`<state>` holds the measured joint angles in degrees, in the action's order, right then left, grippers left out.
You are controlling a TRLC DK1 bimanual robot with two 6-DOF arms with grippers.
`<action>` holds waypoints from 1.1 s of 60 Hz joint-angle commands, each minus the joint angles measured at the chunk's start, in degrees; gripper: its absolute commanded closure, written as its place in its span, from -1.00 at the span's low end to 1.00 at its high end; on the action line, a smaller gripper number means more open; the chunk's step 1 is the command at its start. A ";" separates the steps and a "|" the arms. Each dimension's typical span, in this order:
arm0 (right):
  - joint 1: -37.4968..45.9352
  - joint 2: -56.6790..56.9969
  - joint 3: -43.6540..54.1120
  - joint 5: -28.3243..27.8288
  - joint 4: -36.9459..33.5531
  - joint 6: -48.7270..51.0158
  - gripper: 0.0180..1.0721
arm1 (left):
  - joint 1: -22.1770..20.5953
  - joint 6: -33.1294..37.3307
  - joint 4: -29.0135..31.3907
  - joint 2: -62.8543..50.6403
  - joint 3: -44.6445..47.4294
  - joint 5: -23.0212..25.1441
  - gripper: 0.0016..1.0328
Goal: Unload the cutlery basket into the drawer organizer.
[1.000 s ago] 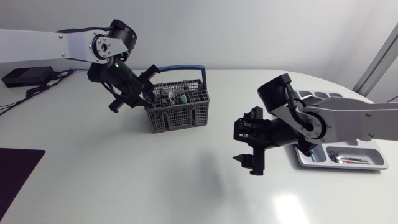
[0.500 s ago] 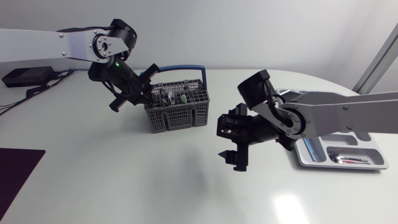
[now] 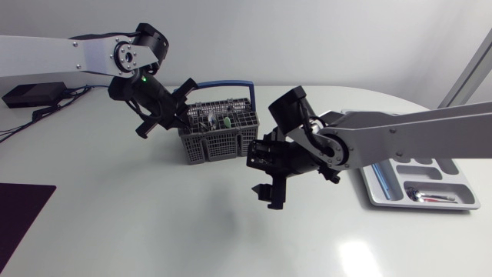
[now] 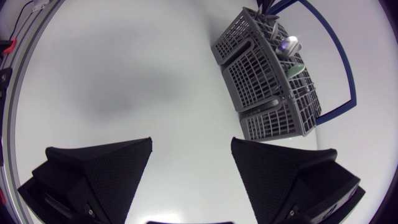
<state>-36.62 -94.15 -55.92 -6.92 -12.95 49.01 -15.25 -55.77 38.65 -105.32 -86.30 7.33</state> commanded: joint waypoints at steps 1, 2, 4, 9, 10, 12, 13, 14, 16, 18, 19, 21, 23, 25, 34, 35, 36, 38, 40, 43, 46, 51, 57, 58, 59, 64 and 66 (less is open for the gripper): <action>-1.00 -2.00 -1.65 1.12 0.91 -1.90 -0.74 | 0.74 -1.27 0.28 1.87 -0.18 0.93 0.92; -1.17 -2.09 -1.74 1.12 0.91 -2.08 -0.74 | 0.74 -1.27 0.28 2.22 -0.09 1.02 0.92; -1.44 -2.27 -1.82 1.20 1.00 -2.17 -0.74 | 0.83 -1.27 0.28 2.57 -0.01 1.10 0.92; -2.05 -2.53 -2.00 1.38 1.70 -2.61 -0.74 | 1.09 -1.27 0.28 3.63 0.17 1.46 0.92; -2.23 -2.71 -2.00 1.38 1.70 -2.61 -0.74 | 1.18 -1.27 0.28 3.89 0.26 1.54 0.92; -2.40 -2.97 -2.17 1.47 1.70 -2.78 -0.74 | 1.27 -1.27 0.37 4.33 0.35 1.81 0.92; -2.49 -2.97 -2.17 1.47 1.70 -2.78 -0.74 | 1.36 -1.27 0.37 4.60 0.35 1.81 0.92; -2.58 -3.06 -2.26 1.47 1.70 -2.78 -0.74 | 1.36 -1.27 0.37 4.95 0.43 1.81 0.92; -2.84 -3.15 -2.35 1.47 1.79 -2.87 -0.74 | 1.36 -1.27 0.37 5.47 0.52 1.81 0.92; -2.93 -3.32 -2.44 1.47 1.79 -2.96 -0.74 | 1.45 -1.27 0.46 6.00 0.61 1.98 0.92; -3.02 -3.41 -2.44 1.56 1.79 -2.96 -0.74 | 1.45 -1.27 0.46 6.35 0.70 2.07 0.92; -3.11 -3.59 -2.53 1.56 1.88 -2.96 -0.74 | 1.53 -1.27 0.46 6.88 0.96 2.33 0.92; -3.19 -3.76 -2.53 1.56 1.88 -3.05 -0.74 | 1.53 -1.27 0.46 7.67 1.14 2.33 0.92; -3.19 -3.85 -2.44 1.64 2.05 -3.14 -0.74 | 1.53 -1.27 0.46 8.20 1.31 2.42 0.92; -3.46 -4.11 -2.17 1.82 2.32 -3.22 -0.74 | 1.62 -1.27 0.46 10.40 2.10 3.30 0.92; -3.46 -4.11 -2.17 1.82 2.32 -3.22 -0.74 | 1.62 -1.27 0.46 10.66 2.19 3.30 0.92; -3.46 -4.11 -2.17 1.82 2.32 -3.22 -0.74 | 1.62 -1.27 0.46 10.92 2.28 3.30 0.92; -3.54 -4.11 -2.09 1.91 2.32 -3.31 -0.74 | 1.80 -1.27 0.46 11.36 2.37 3.30 0.92; -3.63 -4.11 -2.09 1.91 2.32 -3.40 -0.74 | 1.80 -1.27 0.46 11.89 2.45 3.30 0.92; -3.72 -4.03 -2.00 2.00 2.40 -3.57 -0.74 | 1.80 -1.27 0.55 12.59 2.63 3.30 0.92; -3.81 -3.94 -1.91 2.00 2.40 -3.57 -0.74 | 1.80 -1.27 0.63 13.74 2.98 3.30 0.92; -3.81 -3.76 -1.91 2.00 2.40 -3.84 -0.74 | 1.71 -1.10 0.72 15.23 3.42 3.30 0.92; -3.81 -3.32 -1.82 2.00 2.58 -4.28 -0.74 | 1.62 -0.92 1.25 17.34 4.21 3.30 0.92; -3.81 -3.32 -1.82 2.00 2.58 -4.37 -0.74 | 1.62 -0.92 1.25 17.51 4.30 3.21 0.92; -3.81 -3.15 -1.74 2.00 2.67 -4.45 -0.74 | 1.62 -0.92 1.25 17.95 4.48 3.30 0.92; -3.81 -2.18 -1.47 2.00 3.37 -4.81 -0.74 | 1.71 -0.66 2.13 19.62 4.83 3.21 0.92; -3.72 -1.65 -1.21 2.00 3.55 -4.81 -0.74 | 1.71 -0.57 2.48 20.06 4.83 3.21 0.92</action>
<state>-40.03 -97.06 -57.06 -5.45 -10.20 45.98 -13.91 -55.75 40.23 -87.11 -83.11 10.26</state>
